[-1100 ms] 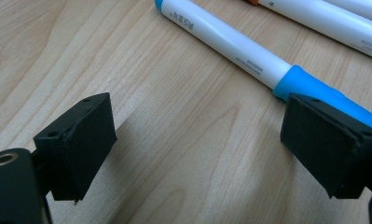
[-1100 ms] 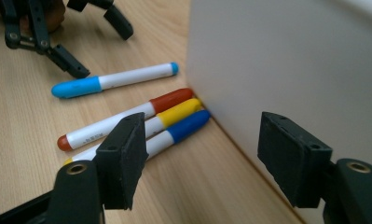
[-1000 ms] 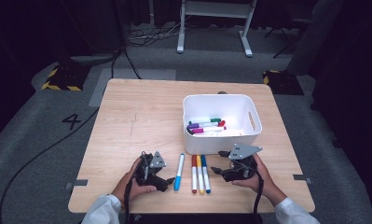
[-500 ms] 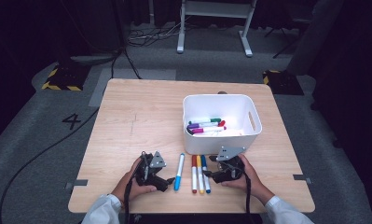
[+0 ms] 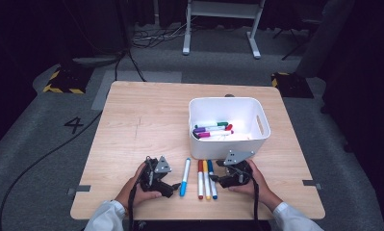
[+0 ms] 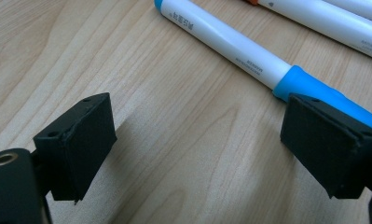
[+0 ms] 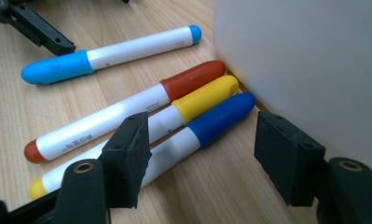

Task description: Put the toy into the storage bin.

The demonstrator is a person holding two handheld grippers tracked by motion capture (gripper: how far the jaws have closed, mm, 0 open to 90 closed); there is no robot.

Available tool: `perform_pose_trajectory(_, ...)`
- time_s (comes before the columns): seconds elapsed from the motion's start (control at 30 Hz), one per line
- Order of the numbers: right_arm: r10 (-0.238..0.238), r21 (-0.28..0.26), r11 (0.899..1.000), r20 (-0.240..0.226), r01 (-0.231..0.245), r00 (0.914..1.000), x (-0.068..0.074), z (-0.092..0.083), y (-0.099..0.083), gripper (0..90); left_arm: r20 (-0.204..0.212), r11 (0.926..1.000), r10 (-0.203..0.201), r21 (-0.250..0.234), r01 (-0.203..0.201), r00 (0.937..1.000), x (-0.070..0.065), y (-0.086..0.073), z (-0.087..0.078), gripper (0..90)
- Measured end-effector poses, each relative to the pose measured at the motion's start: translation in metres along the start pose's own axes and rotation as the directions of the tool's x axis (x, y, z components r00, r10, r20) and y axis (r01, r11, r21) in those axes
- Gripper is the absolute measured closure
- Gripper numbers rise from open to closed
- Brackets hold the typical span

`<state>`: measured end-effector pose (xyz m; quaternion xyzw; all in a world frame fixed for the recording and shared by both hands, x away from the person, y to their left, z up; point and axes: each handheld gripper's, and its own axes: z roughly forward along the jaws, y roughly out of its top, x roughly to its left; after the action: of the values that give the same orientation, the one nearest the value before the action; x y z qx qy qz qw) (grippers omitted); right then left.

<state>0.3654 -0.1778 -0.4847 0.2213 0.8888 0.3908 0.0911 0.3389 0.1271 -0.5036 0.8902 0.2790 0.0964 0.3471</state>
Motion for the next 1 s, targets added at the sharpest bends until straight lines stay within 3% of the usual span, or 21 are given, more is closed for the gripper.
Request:
perform_pose_trajectory(0.27,-0.013,0.041,0.999,0.016,0.012,0.9998,0.001,0.008,-0.004,39.1,0.0,1.0,0.0,0.0,0.0,1.0,0.0,0.0,0.0,10.3)
perform_pose_trajectory(0.57,0.048,0.032,0.998,0.079,-0.051,0.9957,-0.019,-0.003,-0.017,61.0,-0.001,1.0,0.0,0.0,0.0,1.0,0.0,0.0,0.0,10.3)
perform_pose_trajectory(0.77,0.033,0.018,0.999,0.067,-0.034,0.9973,-0.027,-0.006,-0.02,73.3,-0.001,1.0,0.0,0.0,0.0,1.0,0.0,0.0,0.0,10.3)
perform_pose_trajectory(1.0,-0.02,0.039,0.999,0.033,0.019,0.9993,-0.027,-0.01,-0.021,74.0,-0.001,1.0,0.0,0.0,0.0,1.0,0.0,0.0,0.0,10.3)
